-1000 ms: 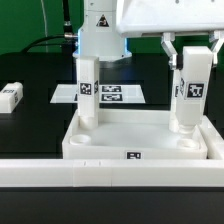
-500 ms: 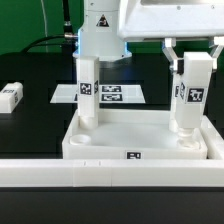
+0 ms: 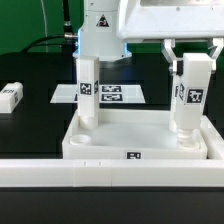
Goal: Assemble desk
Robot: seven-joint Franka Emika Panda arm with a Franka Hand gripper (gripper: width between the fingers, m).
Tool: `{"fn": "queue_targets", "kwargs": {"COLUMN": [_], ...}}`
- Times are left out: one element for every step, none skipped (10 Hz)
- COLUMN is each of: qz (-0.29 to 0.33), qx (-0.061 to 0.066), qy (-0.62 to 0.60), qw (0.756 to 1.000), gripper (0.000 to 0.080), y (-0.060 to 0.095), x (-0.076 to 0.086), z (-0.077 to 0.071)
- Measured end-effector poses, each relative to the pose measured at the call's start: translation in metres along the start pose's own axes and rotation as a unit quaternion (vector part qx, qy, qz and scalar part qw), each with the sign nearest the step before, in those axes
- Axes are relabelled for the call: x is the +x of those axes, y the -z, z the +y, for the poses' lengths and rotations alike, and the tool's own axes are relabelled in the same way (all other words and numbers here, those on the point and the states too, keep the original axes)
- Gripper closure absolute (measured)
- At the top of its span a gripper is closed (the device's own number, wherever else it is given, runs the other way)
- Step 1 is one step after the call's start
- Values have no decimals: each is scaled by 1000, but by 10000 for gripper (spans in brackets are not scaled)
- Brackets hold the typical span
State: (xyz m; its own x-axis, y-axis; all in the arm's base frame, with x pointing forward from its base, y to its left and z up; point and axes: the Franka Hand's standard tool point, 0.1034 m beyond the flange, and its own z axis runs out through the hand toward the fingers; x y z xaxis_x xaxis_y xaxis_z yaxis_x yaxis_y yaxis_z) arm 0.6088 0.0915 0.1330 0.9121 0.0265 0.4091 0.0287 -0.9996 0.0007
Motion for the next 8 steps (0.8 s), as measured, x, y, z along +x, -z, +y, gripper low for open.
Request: {"fn": "queue_targets", "kwargs": {"qz": [3,2,2,1,-1,-1,-1,-1], "qx": [2,3,3,2,2,2,1,1], "qy": [-4,0,0,1,1,1,1,1], "qw": [1000,1000,1000,1000,1000,1000,1000,1000], "gripper": [509,509,509,509,509,509,509,509], "y": [0,0,0,-1,-2,-2,-2,-2], "x": [-1,-2,-3,-5,-7,-7,-7,-7], "z": [-6,-10,-9,-8,-8,-8,-8,-7]}}
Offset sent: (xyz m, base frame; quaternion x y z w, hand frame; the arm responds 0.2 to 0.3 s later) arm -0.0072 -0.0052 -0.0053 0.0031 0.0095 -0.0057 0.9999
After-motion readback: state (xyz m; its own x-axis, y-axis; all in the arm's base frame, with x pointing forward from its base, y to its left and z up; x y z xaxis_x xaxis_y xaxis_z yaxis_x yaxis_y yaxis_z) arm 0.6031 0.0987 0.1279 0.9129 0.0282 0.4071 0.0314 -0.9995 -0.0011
